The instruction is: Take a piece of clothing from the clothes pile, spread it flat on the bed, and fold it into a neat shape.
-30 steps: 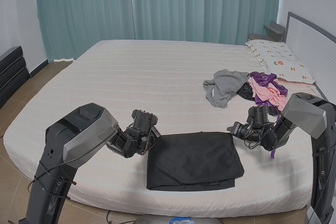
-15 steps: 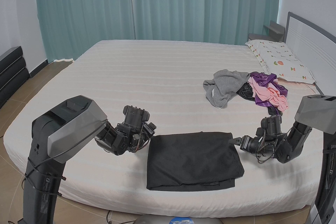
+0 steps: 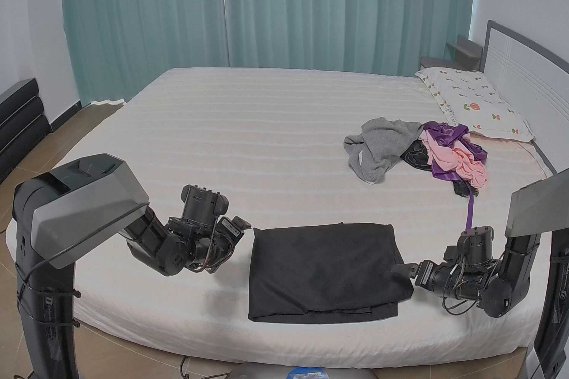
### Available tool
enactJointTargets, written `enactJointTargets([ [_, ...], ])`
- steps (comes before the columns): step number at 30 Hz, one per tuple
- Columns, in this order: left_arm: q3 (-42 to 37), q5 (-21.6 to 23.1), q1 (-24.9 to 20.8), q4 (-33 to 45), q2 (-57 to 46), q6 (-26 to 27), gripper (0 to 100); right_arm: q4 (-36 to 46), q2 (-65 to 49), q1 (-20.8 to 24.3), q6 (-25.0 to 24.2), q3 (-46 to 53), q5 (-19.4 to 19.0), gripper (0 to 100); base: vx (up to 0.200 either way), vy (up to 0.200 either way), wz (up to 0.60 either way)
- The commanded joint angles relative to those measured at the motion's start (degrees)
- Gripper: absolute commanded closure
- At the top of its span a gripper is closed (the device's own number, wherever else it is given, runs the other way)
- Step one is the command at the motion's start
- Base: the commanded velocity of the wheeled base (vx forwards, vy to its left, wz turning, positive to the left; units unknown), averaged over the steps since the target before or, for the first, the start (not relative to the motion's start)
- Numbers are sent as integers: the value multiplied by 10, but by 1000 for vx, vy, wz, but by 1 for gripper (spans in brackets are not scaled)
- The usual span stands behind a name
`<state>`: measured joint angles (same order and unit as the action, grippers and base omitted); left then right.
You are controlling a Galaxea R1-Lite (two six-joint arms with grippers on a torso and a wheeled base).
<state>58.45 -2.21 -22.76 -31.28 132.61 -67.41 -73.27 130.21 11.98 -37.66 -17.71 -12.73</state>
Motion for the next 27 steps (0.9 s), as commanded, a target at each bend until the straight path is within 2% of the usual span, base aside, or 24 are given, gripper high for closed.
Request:
enactJointTargets([
  [1, -11, 0, 2, -2, -17, -1, 0, -1, 14, 8, 0, 5, 0, 0, 0, 0, 0],
  [3, -11, -1, 3, -2, -11, -1, 0, -3, 22, 20, 2, 2, 2, 0, 0, 0, 0],
  [4, -10, -1, 4, -3, -11, 0, 0, -3, 22, 20, 3, 2, 1, 100, 0, 0, 0],
  [13, -11, -2, 9, -3, -10, 1, 0, -8, 12, 8, 22, 32, 2, 100, 0, 0, 0],
  [20, -11, -3, 7, -3, -10, 6, 0, -49, 15, 6, 25, 56, 2, 100, 0, 0, 0],
  [27, -12, -3, 6, -2, -10, 7, 0, -53, 16, 5, 26, 67, 2, 100, 0, 0, 0],
])
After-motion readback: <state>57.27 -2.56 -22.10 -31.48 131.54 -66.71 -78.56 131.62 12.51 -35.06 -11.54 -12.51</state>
